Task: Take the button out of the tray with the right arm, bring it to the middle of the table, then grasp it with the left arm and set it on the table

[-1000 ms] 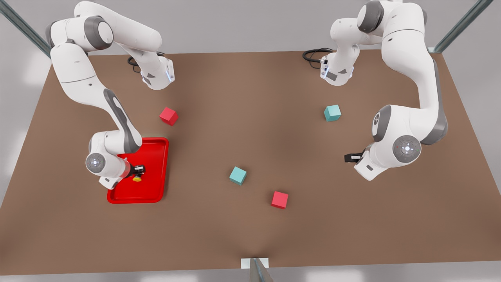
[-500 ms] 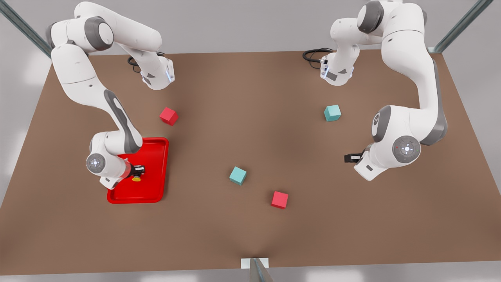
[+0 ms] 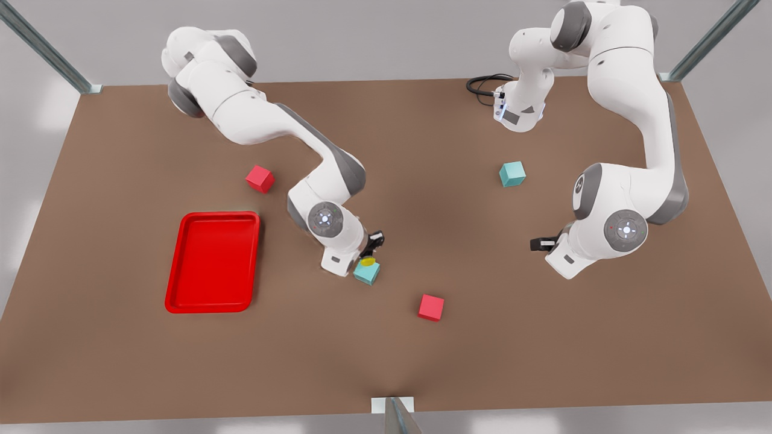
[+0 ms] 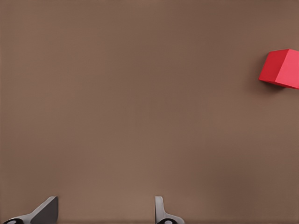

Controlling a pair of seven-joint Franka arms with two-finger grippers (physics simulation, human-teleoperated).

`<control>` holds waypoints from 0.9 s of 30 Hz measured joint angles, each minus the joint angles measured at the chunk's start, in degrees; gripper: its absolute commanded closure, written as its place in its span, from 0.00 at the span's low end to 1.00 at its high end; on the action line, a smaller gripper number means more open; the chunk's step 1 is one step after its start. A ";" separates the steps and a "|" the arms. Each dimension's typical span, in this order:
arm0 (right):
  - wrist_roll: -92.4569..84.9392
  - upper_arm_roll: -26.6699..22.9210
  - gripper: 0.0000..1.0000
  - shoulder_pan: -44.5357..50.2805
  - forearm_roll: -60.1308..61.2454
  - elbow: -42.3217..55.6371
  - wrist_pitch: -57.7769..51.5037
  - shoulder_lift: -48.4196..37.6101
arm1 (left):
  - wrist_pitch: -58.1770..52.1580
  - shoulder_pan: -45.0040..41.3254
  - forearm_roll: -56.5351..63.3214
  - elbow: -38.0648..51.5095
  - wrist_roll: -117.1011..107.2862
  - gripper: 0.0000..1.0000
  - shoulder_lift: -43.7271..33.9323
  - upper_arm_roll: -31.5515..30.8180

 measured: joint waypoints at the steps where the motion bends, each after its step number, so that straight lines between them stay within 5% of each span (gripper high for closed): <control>1: 3.65 -0.10 0.64 3.23 0.33 1.97 0.51 1.57 | -0.03 -0.02 0.00 -0.02 0.00 0.00 -0.01 0.00; 7: 22.98 -3.65 0.64 17.57 1.07 8.35 8.35 10.88 | -0.05 0.07 0.00 -0.05 0.01 0.00 0.03 0.00; 15: 39.65 -8.69 0.55 18.85 1.06 11.33 16.43 18.21 | 0.27 -0.01 0.00 0.02 0.01 0.00 0.45 0.00; 17: 42.68 -8.84 0.00 19.04 0.90 11.32 18.42 19.77 | 0.31 -0.07 0.00 0.03 0.00 0.00 0.42 0.00; 18: 44.09 -8.72 0.00 18.94 0.83 11.26 18.72 19.15 | 0.32 -0.08 0.00 0.03 0.00 0.00 0.42 0.00; 23: 48.92 -7.11 0.00 13.96 0.79 9.00 12.87 5.84 | 0.39 0.05 -0.08 0.31 0.01 0.00 0.43 -0.37; 27: 44.56 -4.99 0.00 -14.85 0.82 -11.40 -0.01 -19.34 | 1.72 -8.35 -0.99 3.47 -1.11 0.00 0.59 -9.39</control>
